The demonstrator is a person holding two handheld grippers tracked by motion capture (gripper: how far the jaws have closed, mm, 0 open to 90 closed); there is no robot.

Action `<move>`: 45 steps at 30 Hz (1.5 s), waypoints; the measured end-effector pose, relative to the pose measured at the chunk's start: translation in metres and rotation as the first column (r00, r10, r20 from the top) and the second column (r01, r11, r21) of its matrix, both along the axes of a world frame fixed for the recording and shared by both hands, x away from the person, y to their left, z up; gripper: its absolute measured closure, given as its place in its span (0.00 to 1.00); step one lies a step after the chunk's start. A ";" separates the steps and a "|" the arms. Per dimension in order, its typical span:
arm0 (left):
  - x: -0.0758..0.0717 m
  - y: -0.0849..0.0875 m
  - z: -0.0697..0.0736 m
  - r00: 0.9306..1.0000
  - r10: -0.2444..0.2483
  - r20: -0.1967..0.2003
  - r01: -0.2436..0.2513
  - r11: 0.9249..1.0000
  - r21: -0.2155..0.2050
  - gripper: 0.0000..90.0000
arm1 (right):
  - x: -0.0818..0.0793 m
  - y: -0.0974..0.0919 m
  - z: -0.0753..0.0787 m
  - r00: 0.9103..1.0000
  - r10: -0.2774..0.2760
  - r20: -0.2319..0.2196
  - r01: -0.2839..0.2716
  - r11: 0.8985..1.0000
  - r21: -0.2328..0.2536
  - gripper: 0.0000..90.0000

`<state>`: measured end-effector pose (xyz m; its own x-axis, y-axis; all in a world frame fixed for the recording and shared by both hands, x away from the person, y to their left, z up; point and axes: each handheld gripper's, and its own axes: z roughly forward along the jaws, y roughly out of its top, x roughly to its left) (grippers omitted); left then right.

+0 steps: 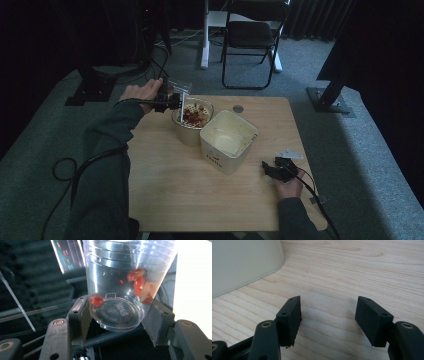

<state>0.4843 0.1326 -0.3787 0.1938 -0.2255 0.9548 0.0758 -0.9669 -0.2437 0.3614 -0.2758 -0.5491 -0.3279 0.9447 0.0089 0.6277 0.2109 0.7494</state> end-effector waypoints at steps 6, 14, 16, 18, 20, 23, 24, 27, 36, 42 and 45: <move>-0.002 -0.008 0.007 1.000 -0.021 0.015 0.021 1.000 0.000 0.48 | 0.000 0.000 0.000 1.000 0.002 0.000 -0.002 1.000 -0.001 0.41; -0.001 -0.019 0.012 0.999 -0.040 0.017 0.040 0.999 -0.019 0.48 | 0.000 0.000 0.000 1.000 0.001 0.001 -0.001 1.000 0.000 0.41; 0.002 -0.021 0.014 1.000 -0.012 0.005 0.012 1.000 -0.016 0.48 | 0.000 0.000 0.000 1.000 0.001 0.001 -0.001 1.000 -0.001 0.41; 0.003 -0.023 0.013 1.000 -0.002 -0.003 0.002 1.000 -0.020 0.48 | 0.000 0.000 0.000 1.000 0.001 0.000 -0.001 1.000 0.000 0.41; 0.000 -0.024 0.013 1.000 -0.030 0.002 0.030 0.999 -0.010 0.48 | 0.000 0.000 0.000 1.000 0.001 0.000 -0.001 1.000 0.000 0.41; 0.000 -0.023 0.012 1.000 -0.018 0.009 0.018 1.000 -0.008 0.48 | 0.000 0.000 0.000 1.000 0.001 0.000 -0.001 1.000 0.001 0.41; -0.001 -0.022 0.012 0.999 -0.029 0.019 0.029 1.000 0.006 0.48 | 0.000 0.000 0.000 1.000 0.001 0.000 -0.001 1.000 0.001 0.41; -0.002 -0.021 0.012 0.999 -0.040 0.019 0.040 0.999 0.020 0.48 | 0.000 0.000 0.000 1.000 0.002 0.000 -0.002 1.000 0.000 0.41; 0.003 -0.023 0.014 1.000 0.001 -0.015 -0.001 0.998 -0.065 0.48 | 0.000 0.000 0.000 1.000 0.002 0.000 -0.002 1.000 0.001 0.41; 0.005 -0.022 0.017 0.997 0.007 -0.082 -0.030 0.957 -0.290 0.48 | 0.000 0.000 0.000 1.000 0.002 -0.001 -0.002 1.000 0.001 0.41; 0.002 -0.023 0.018 0.994 -0.018 -0.109 -0.026 0.920 -0.391 0.48 | 0.000 0.000 0.000 1.000 0.001 0.001 -0.001 1.000 0.001 0.41</move>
